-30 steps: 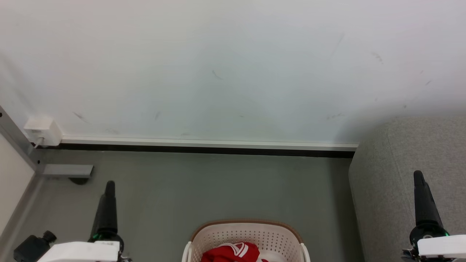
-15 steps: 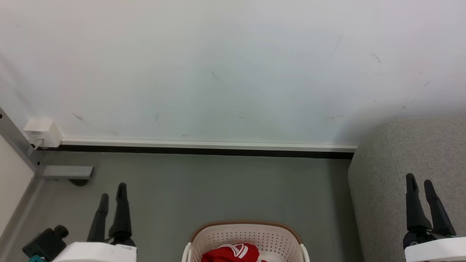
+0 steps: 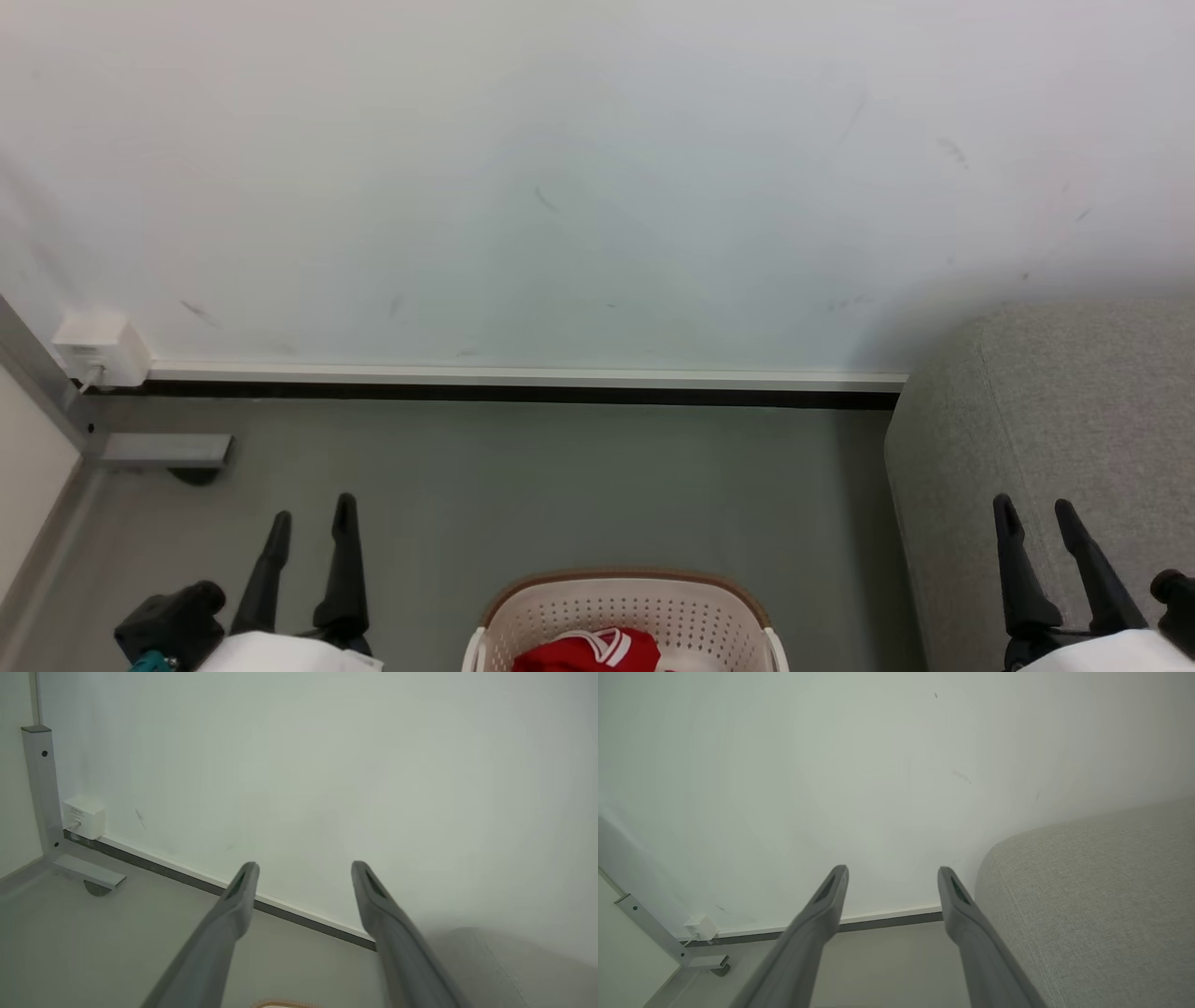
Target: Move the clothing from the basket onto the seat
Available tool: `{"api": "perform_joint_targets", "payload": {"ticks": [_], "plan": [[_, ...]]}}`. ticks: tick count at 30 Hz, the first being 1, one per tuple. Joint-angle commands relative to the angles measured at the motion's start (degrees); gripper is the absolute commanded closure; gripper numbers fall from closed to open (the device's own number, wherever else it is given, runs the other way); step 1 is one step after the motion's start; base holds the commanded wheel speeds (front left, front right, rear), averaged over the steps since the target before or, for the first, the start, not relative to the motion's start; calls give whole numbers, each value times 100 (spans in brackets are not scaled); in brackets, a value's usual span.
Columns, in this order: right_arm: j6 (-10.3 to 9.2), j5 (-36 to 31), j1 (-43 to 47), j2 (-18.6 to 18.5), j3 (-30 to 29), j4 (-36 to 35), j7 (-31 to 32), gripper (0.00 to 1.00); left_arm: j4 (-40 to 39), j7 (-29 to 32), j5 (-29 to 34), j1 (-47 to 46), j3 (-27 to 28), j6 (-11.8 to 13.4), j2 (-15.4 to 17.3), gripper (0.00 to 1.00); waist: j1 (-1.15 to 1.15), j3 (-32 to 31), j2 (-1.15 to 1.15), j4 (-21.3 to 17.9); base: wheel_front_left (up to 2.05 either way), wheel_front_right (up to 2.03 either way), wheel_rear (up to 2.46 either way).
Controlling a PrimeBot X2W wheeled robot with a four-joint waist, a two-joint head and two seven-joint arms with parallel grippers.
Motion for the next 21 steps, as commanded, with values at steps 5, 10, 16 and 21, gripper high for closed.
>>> {"api": "perform_joint_targets", "payload": {"ticks": [5, 10, 16, 21], "plan": [[-8, -320, -181, -68, 113, 321, -71, 0, 104, -110, 404, 13, -78, 28, 90, 0, 0, -18, 0, -16, 0, 0, 0], [-8, -530, -251, -109, 192, 515, -105, 0, 182, -180, 674, 12, -122, 47, 105, 0, 0, -30, 0, -33, 0, 0, 0], [-9, -749, -308, -141, 260, 715, -149, 0, 229, -248, 966, 31, -171, 68, 116, 0, 0, -40, 0, -37, 0, 0, 0], [-9, -985, -347, -147, 288, 760, -180, 0, 248, -313, 1190, 39, -190, 90, 124, 0, 0, -48, 0, -43, 0, 0, 0]]}}
